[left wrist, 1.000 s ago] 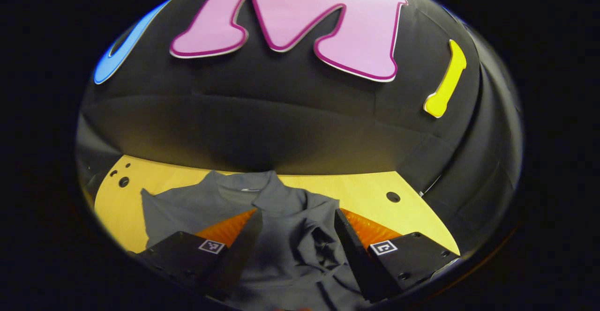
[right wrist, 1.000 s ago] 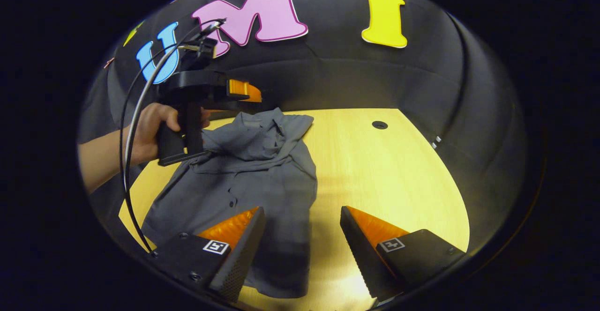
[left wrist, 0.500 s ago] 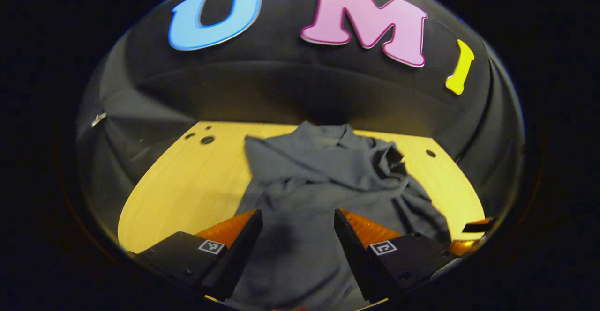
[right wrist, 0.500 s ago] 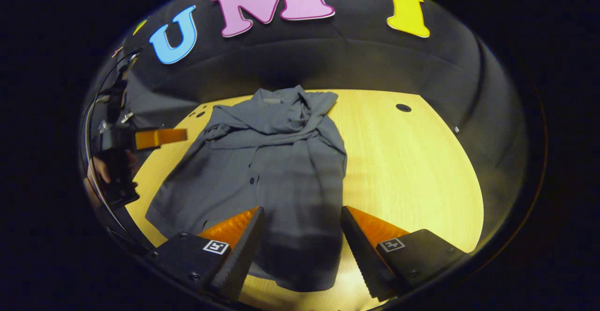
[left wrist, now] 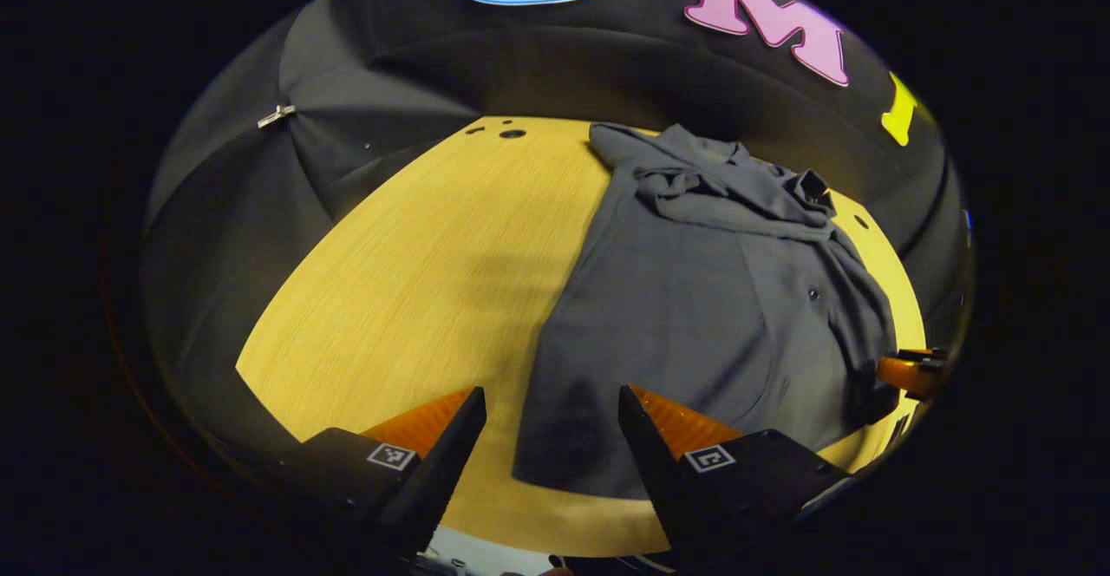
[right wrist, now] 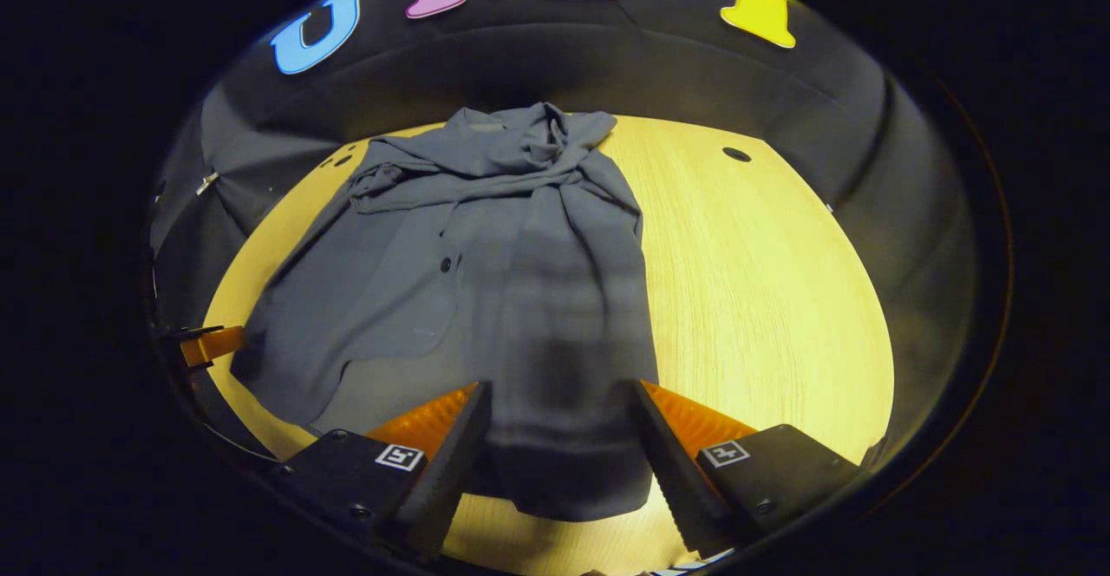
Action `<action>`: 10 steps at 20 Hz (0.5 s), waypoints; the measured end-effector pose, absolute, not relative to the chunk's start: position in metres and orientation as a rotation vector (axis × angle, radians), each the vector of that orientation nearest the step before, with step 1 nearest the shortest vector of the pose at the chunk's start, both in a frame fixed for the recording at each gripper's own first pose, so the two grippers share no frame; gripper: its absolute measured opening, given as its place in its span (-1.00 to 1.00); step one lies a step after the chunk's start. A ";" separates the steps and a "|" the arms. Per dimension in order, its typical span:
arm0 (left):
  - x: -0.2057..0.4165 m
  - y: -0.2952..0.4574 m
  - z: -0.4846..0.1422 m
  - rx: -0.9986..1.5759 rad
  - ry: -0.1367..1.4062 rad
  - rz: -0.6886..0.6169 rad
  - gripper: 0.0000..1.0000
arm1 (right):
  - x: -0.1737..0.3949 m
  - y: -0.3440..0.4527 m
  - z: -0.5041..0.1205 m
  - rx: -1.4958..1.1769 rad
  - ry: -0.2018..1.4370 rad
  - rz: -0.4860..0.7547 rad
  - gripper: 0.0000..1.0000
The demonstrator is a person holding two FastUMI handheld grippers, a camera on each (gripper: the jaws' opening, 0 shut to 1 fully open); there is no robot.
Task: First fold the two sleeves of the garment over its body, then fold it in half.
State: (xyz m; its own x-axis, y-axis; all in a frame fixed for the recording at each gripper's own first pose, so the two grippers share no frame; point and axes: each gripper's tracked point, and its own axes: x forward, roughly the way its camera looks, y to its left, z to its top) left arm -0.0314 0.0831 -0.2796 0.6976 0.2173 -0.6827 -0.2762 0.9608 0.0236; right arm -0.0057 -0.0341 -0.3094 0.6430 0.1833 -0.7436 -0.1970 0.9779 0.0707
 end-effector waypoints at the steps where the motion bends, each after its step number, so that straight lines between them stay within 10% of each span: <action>1: -0.036 0.085 -0.282 -0.078 0.756 0.275 0.93 | -0.009 -0.033 -0.314 -0.027 0.855 0.214 0.99; 10: -0.044 0.075 -0.315 -0.060 0.843 0.230 0.93 | -0.017 -0.014 -0.333 -0.049 0.910 0.205 0.99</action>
